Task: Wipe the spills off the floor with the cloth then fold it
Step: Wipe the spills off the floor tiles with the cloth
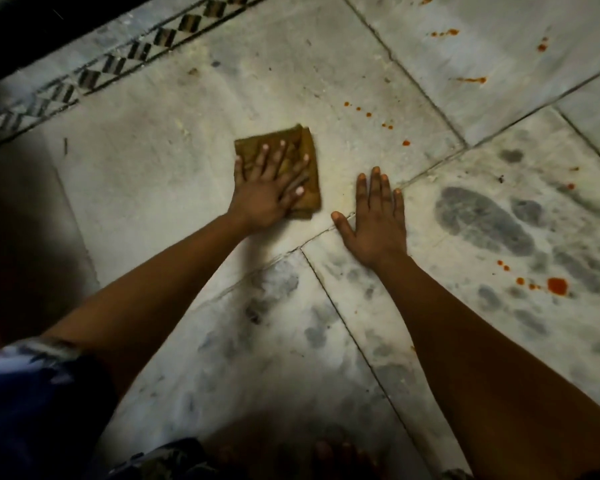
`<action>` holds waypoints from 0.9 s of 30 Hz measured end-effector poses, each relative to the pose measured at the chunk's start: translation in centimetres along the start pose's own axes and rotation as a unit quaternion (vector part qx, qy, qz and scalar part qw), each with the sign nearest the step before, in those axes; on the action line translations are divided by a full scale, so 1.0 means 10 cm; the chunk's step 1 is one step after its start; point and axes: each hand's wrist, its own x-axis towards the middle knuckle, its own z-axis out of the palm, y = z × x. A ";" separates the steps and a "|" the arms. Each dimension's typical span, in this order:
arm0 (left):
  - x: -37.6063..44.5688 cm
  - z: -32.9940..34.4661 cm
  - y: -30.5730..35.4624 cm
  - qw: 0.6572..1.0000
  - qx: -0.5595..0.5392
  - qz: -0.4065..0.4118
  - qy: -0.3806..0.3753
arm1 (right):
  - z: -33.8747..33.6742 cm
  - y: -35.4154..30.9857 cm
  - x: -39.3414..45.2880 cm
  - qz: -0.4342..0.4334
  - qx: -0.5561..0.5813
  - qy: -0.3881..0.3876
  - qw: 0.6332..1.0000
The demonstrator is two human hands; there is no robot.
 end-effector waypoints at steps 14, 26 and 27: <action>0.42 -0.20 -0.14 0.990 -0.064 -0.121 -0.018 | -0.02 0.00 0.02 -0.001 0.019 -0.001 1.000; 0.52 -0.10 -0.11 0.996 -0.032 -0.035 0.077 | -0.33 0.73 0.17 0.118 0.059 0.051 0.990; 0.74 -0.16 -0.03 0.994 -0.041 -0.069 0.071 | -0.31 0.74 0.20 0.122 0.061 0.046 0.990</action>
